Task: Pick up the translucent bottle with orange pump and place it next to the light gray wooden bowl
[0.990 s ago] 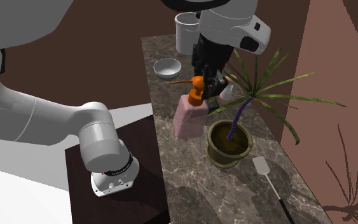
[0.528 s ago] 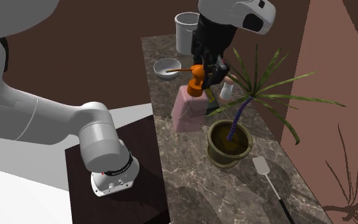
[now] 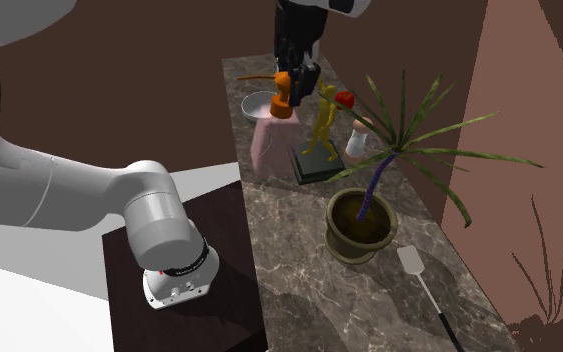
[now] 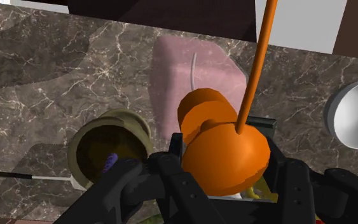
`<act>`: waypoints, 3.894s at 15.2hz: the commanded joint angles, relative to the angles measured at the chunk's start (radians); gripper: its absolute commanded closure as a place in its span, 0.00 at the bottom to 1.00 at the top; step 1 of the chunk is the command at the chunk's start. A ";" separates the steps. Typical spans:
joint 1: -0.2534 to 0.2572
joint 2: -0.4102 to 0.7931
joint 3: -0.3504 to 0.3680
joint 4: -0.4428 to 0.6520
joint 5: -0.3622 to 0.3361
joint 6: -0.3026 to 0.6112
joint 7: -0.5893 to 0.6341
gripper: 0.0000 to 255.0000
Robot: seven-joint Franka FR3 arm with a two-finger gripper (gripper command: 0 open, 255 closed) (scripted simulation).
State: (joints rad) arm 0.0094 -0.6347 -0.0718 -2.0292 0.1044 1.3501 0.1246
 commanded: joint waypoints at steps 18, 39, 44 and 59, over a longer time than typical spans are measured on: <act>0.099 0.154 0.401 0.128 0.198 0.119 0.467 1.00; 0.125 0.160 0.495 -0.101 0.236 0.372 0.500 1.00; 0.129 0.156 0.505 -0.170 0.246 0.437 0.489 1.00; 0.139 0.181 0.543 -0.349 0.275 0.639 0.459 1.00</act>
State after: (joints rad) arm 0.1488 -0.4606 0.4676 -2.3671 0.3780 1.9717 0.5858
